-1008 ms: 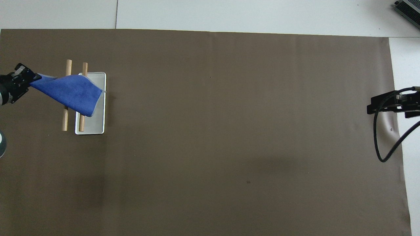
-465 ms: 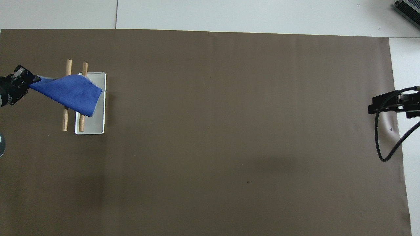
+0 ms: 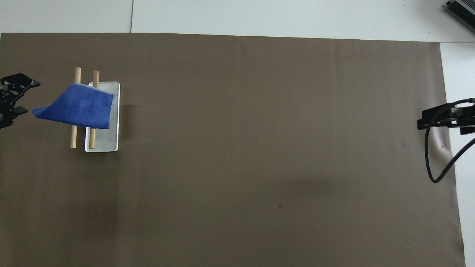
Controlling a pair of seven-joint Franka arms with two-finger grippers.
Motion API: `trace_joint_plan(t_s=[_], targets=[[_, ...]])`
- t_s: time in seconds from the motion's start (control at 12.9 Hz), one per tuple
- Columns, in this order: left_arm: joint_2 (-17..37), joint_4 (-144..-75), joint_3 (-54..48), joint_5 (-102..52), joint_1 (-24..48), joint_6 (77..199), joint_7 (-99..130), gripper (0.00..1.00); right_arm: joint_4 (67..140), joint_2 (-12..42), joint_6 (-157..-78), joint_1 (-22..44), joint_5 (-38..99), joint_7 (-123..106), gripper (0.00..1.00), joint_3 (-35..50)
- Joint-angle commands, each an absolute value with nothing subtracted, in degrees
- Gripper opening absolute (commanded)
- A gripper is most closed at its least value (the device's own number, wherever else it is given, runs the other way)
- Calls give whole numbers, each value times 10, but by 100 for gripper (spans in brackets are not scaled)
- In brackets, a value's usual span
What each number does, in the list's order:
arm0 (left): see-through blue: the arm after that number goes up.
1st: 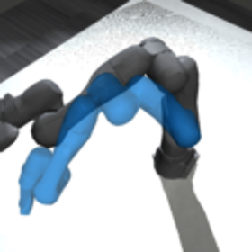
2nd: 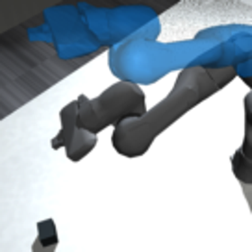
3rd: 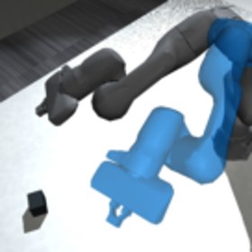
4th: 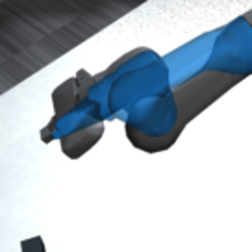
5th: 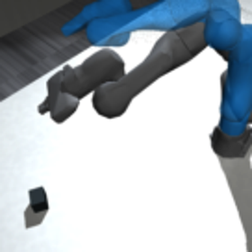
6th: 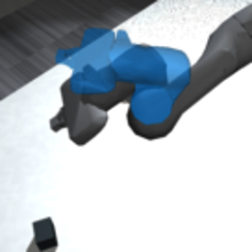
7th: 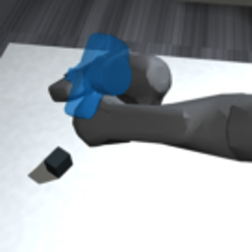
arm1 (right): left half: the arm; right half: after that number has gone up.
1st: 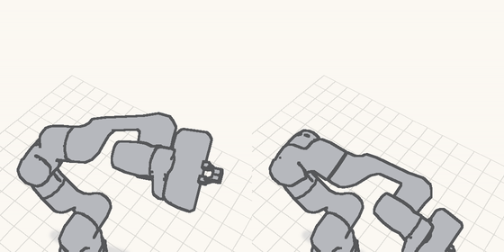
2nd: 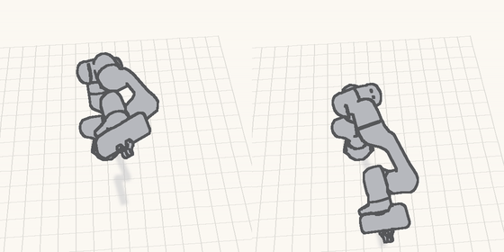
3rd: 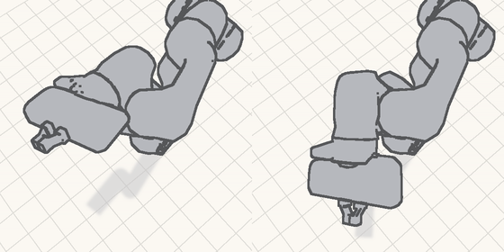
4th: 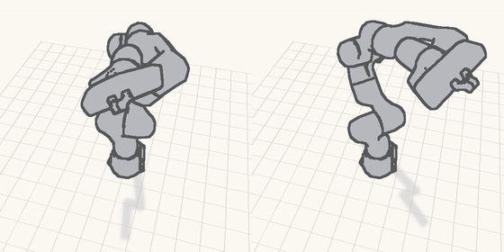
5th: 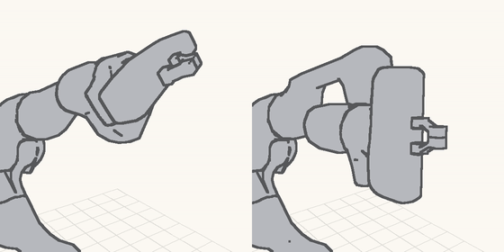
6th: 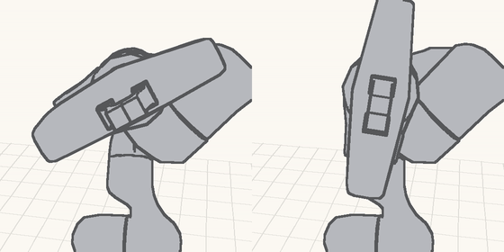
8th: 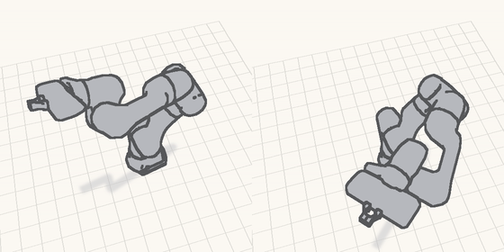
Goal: Right arm passes towel to left arm to hang
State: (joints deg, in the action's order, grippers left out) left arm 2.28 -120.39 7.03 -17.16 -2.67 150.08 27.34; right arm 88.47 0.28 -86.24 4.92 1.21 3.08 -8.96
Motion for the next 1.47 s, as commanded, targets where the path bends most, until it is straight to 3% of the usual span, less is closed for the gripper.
trace_joint_plan(t_s=[0.0, 0.23, 0.93, 1.4], targets=[[9, -1212, 71, -160, -29, 1471, 265, 100, 904, -13, -864, 47, 18, 10, 100, -90], [2, -1211, 70, -72, -28, 1425, 265, 100, 903, -13, -861, 47, 18, 6, 100, -90], [3, -1199, 31, -48, -17, 1405, 263, 97, 903, -13, -860, 47, 23, 9, 100, -88], [46, -1041, 26, 22, -17, 1188, 224, 93, 903, -13, -860, 47, 25, 10, 100, -89]])
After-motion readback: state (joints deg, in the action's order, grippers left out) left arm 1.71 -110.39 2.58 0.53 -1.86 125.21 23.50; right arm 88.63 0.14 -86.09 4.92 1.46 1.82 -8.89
